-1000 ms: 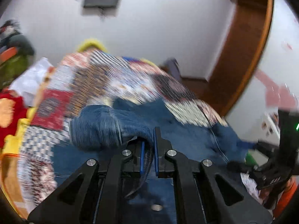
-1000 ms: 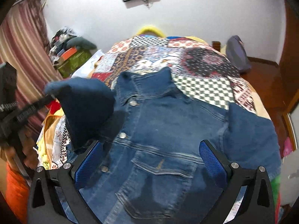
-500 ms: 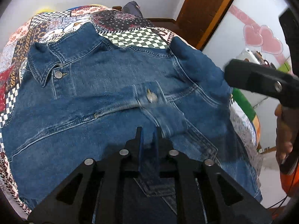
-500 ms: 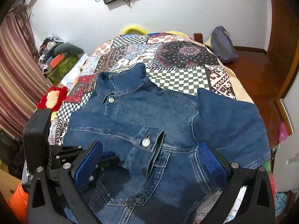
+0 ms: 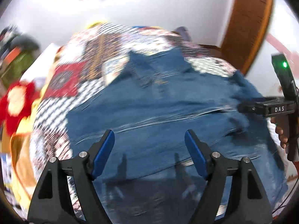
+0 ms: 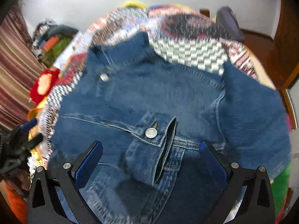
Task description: Fold large clothes
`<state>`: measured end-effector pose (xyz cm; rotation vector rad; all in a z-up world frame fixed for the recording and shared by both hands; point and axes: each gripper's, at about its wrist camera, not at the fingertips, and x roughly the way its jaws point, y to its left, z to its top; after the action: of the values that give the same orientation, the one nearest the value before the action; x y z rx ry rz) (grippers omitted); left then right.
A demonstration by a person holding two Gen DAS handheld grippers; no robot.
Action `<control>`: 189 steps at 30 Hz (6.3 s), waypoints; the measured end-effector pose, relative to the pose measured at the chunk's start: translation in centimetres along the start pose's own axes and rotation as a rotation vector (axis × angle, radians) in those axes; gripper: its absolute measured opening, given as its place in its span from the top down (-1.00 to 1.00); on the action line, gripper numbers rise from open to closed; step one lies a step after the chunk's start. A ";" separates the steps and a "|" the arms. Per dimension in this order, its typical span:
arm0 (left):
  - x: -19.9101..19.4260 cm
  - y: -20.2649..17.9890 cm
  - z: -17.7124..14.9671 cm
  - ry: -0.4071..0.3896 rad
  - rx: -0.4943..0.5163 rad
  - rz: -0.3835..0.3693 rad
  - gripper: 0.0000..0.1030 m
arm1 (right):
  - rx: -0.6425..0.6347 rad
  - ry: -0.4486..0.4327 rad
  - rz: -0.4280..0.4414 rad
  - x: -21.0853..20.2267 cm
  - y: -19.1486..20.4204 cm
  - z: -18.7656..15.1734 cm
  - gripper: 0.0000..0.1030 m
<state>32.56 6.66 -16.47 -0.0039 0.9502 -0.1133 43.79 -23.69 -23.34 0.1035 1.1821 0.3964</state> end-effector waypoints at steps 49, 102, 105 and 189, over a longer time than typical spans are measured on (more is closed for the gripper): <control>11.6 4.3 1.6 0.180 -0.114 0.021 -0.53 | -0.217 -0.047 -0.229 5.8 -0.8 5.1 0.19; 13.7 -13.3 6.8 0.171 0.184 -0.099 -0.73 | 0.590 -0.110 -0.028 -7.1 -25.4 -7.7 -0.41; 15.3 -13.5 6.2 0.213 0.178 -0.100 -0.73 | 0.647 -0.101 0.028 -5.5 -26.7 -7.6 -0.41; 5.6 -16.7 8.6 0.057 0.275 -0.138 -0.82 | 0.076 -0.115 -0.034 -8.3 -8.6 -2.2 0.77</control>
<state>41.15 -10.89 -15.13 0.1883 0.9845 -0.3721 41.23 -34.92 -19.33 0.1696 1.0845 0.3112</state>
